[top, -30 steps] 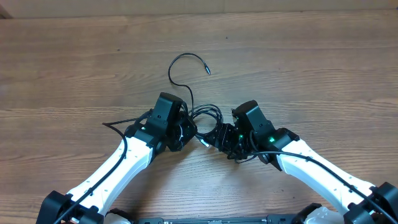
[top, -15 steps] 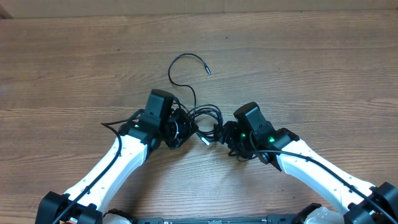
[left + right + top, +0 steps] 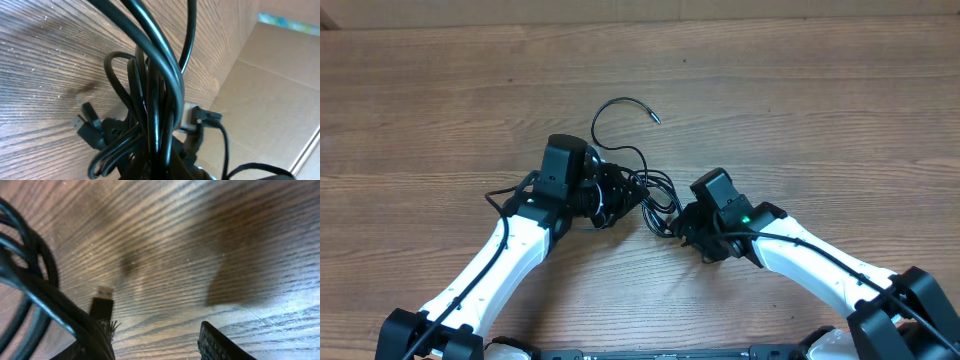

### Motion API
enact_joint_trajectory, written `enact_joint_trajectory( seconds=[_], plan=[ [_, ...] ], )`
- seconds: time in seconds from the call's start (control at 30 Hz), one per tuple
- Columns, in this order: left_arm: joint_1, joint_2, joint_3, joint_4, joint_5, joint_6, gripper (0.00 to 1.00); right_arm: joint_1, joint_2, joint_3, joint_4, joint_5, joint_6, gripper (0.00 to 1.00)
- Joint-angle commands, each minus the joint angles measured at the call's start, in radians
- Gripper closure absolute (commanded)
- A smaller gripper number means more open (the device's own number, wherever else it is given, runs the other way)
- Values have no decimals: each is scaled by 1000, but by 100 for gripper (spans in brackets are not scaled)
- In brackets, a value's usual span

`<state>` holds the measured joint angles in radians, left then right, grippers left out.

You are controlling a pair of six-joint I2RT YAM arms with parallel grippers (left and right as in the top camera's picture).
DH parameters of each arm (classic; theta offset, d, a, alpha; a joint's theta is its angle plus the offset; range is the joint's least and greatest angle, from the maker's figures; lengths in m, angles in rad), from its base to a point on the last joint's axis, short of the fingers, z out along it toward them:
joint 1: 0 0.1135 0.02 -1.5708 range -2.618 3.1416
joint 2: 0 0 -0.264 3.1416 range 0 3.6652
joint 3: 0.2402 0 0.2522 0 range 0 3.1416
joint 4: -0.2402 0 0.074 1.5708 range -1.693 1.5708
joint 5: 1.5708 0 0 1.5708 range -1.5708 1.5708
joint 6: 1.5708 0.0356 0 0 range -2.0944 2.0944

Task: Untangle cables
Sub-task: 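Pull the left gripper up-left, drawing a cable out of the bundle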

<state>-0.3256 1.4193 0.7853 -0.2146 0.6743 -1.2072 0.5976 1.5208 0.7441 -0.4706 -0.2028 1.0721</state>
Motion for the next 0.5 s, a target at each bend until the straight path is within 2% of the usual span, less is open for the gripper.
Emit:
enact_joint_trajectory(
  seconds=[0.0, 0.13, 0.3, 0.37, 0.47],
  plan=[
    [32, -15, 3, 27, 29, -40, 96, 5, 10, -4, -10, -18, -3, 47],
    [69, -15, 3, 114, 68, -100, 96, 6, 10, -4, -29, -23, -6, 48],
    [132, -15, 3, 314, 203, -143, 96, 6, 10, -4, -72, 10, -6, 48],
    [153, -15, 3, 356, 238, -129, 96, 5, 10, -4, -84, 32, -6, 48],
    [181, -15, 3, 361, 301, -44, 96, 5, 10, -4, -84, 48, -6, 47]
  ],
)
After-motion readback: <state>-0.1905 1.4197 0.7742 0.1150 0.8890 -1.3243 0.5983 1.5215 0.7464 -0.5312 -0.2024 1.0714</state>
